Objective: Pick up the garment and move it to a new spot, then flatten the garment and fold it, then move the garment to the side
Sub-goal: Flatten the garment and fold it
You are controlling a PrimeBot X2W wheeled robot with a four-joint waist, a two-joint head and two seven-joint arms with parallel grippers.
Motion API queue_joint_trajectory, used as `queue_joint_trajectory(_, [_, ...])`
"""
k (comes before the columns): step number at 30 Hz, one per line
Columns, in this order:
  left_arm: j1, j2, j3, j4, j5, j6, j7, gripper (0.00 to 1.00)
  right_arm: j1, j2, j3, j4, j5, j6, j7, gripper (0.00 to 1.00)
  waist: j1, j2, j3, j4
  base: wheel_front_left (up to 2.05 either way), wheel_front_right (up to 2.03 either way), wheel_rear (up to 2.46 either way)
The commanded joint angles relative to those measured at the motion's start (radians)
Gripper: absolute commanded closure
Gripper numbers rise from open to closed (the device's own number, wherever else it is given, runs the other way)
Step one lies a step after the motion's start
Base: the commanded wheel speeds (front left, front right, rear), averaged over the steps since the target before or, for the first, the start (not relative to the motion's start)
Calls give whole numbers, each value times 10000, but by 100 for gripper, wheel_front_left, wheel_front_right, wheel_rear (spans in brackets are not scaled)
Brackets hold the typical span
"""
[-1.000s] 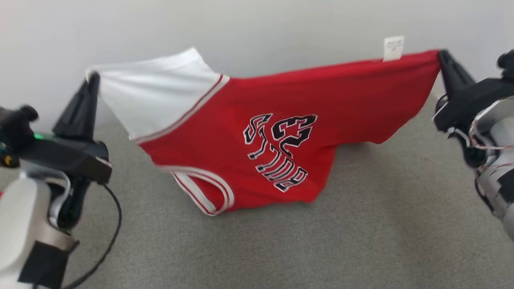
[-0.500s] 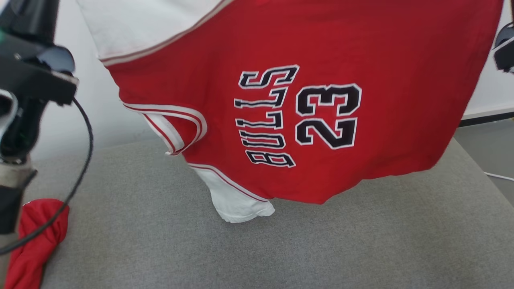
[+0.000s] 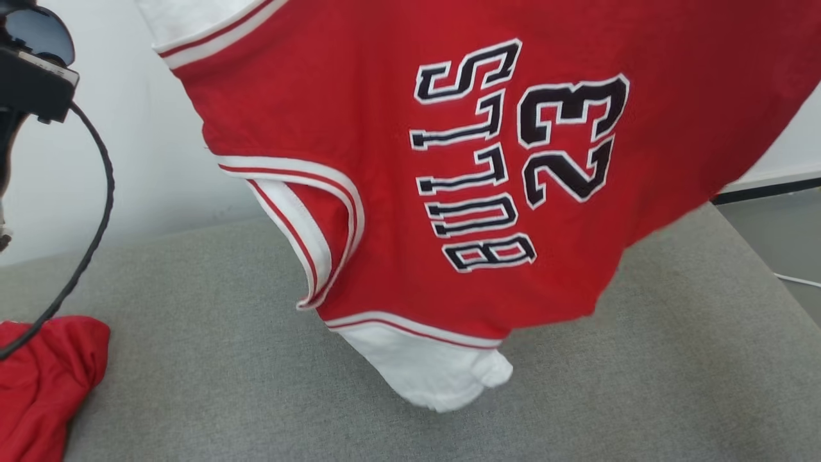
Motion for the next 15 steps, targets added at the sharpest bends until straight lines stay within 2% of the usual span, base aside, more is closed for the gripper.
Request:
queue_joint_trajectory(1, [-33, -10, -101, 51, -101, 5, 84, 100, 70, 120, 78, 19, -239, 3, 210, 100, 1, 0, 176, 33, 0, 0, 0])
queue_joint_trajectory(4, [-134, -69, -296, 138, -169, 3, 228, 100, -49, 409, 95, 196, -401, 3, 455, 100, 1, 0, 346, 51, 0, 0, 0])
queue_joint_trajectory(9, [-651, -188, -1002, 702, -32, 0, 278, 100, -573, 1582, 128, 1257, -810, 3, 922, 100, 1, 0, 926, 42, 0, 0, 0])
queue_joint_trajectory(15, [-2494, -698, -2063, 2377, 308, -2, -301, 100, -2072, 2958, 65, 3284, -1456, 3, 1235, 100, 1, 0, 2786, 392, 0, 0, 0])
